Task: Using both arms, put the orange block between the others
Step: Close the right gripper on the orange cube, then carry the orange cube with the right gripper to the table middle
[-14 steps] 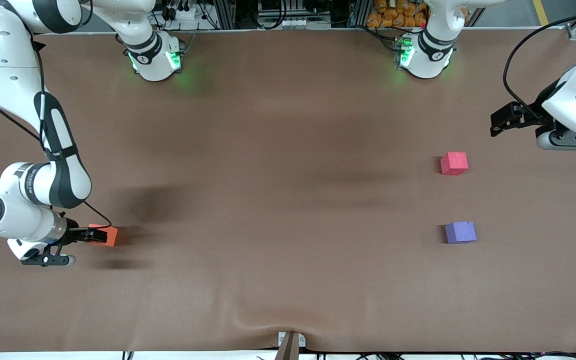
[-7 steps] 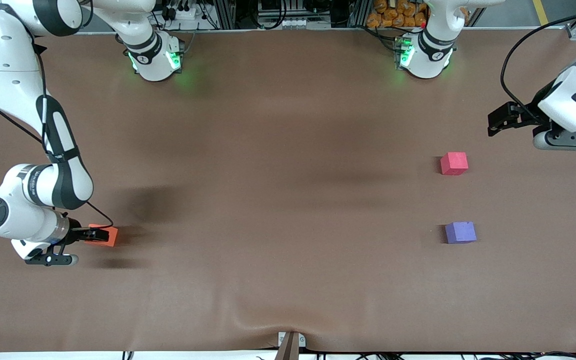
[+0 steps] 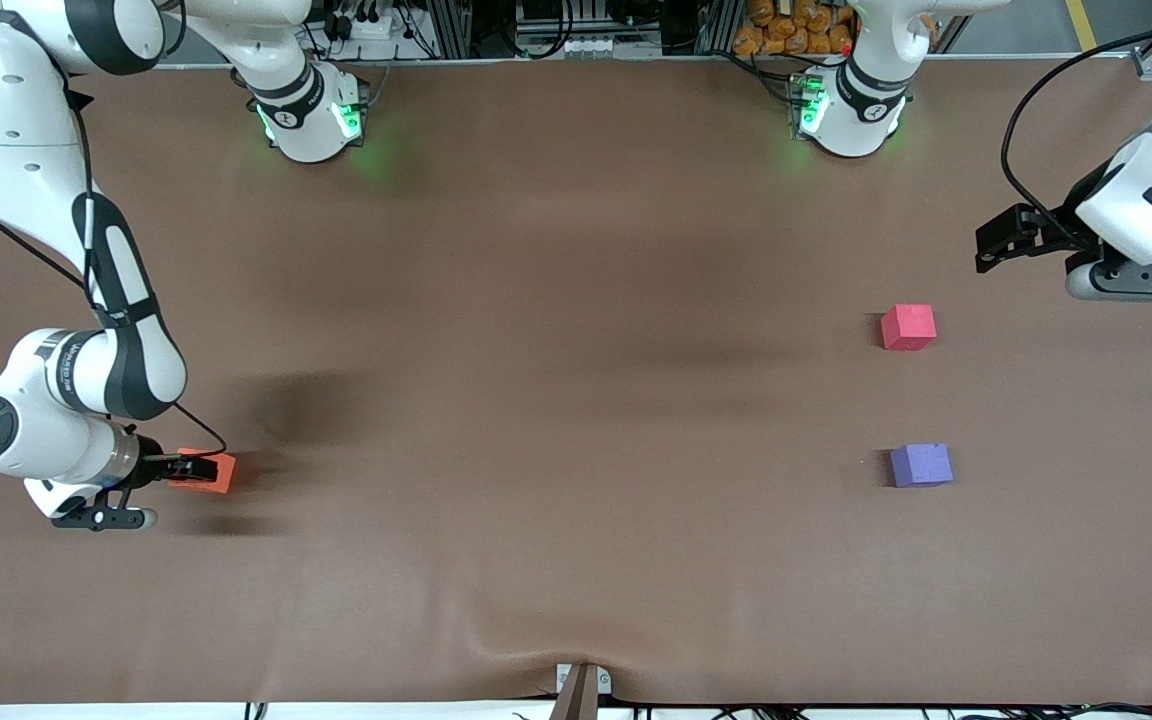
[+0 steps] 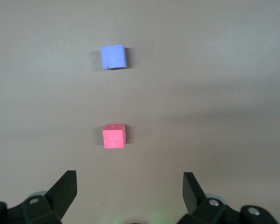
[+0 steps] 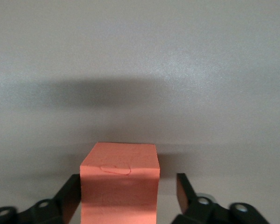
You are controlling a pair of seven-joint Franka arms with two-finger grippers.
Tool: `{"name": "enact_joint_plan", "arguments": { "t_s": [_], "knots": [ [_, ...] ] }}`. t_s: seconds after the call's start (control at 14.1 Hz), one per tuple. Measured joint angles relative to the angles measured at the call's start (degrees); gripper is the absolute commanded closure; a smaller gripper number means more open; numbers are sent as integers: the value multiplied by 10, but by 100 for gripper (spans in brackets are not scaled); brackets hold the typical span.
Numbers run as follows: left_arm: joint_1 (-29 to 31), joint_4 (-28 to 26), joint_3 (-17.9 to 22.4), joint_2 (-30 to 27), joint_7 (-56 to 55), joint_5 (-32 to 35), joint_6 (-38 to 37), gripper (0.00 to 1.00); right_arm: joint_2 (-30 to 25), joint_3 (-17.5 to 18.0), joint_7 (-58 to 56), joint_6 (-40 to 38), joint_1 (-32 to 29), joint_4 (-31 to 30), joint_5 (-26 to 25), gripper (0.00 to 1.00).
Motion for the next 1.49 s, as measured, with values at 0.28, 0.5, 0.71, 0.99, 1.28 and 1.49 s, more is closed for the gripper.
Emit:
{"name": "enact_joint_plan", "arguments": {
  "t_s": [0.28,0.5,0.71,0.99,1.28,1.49],
  "knots": [
    [0,0,0,0,0,0,9,0,-1,0,0,-2,0,0,0,97],
    [0,0,0,0,0,0,9,0,-4,8,0,-28,0,4,0,98],
    [1,1,0,0,0,0,9,0,-16,61,0,-52,9,9,1,98],
    [5,1,2,-4,0,0,9,0,-40,129,2,-88,37,10,1,97],
    [10,1,3,-9,0,0,8,0,-47,157,111,-110,115,10,1,96],
    [17,1,3,-9,0,0,6,0,-48,158,223,-110,193,10,1,95]
  ]
}}
